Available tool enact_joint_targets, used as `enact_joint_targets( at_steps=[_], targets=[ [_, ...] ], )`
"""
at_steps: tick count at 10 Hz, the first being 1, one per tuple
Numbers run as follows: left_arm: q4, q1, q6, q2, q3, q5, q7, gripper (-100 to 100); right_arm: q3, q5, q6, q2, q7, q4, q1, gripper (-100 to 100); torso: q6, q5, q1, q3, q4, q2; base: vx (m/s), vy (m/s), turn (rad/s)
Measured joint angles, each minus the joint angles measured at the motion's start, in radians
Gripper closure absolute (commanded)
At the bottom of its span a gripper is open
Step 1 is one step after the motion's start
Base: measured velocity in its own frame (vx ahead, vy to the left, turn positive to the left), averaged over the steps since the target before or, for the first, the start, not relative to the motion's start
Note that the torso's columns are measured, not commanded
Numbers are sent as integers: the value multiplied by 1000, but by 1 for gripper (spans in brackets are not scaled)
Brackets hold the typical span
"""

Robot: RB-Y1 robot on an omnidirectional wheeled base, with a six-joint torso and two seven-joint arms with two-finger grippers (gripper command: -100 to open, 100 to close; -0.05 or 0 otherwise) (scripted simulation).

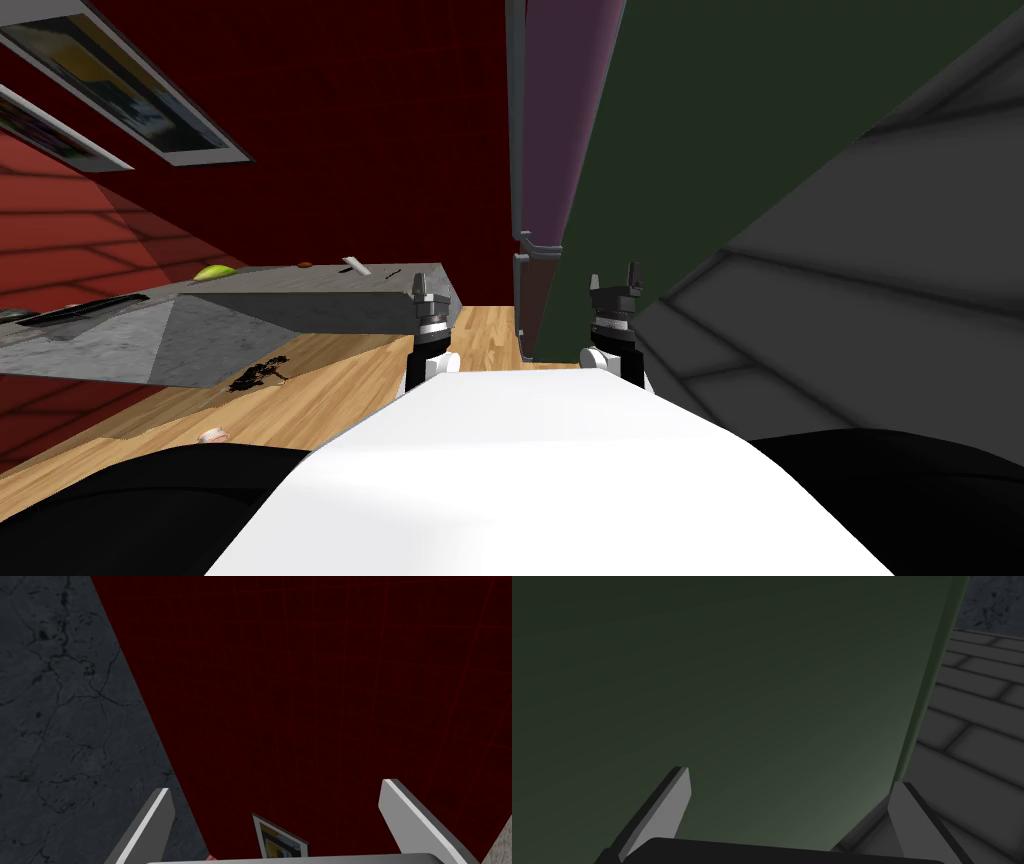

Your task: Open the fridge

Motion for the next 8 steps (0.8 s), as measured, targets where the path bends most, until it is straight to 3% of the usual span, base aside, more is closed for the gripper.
enact_joint_targets(
  at_steps=[2, 8],
  targets=[
    [0, 0, 0, 0, 0, 0, 0, 0, 0, 0, 0, 0, 0, 0, 0, 0, 0, 0, 0, -209, 105, 104, 0, 0, 0],
    [0, 0, 0, 0, 0, 0, 0, 0, 0, 0, 0, 0, 0, 0, 0, 0, 0, 0, 0, -1087, 544, 544, 0, 0, 0]
  ],
)
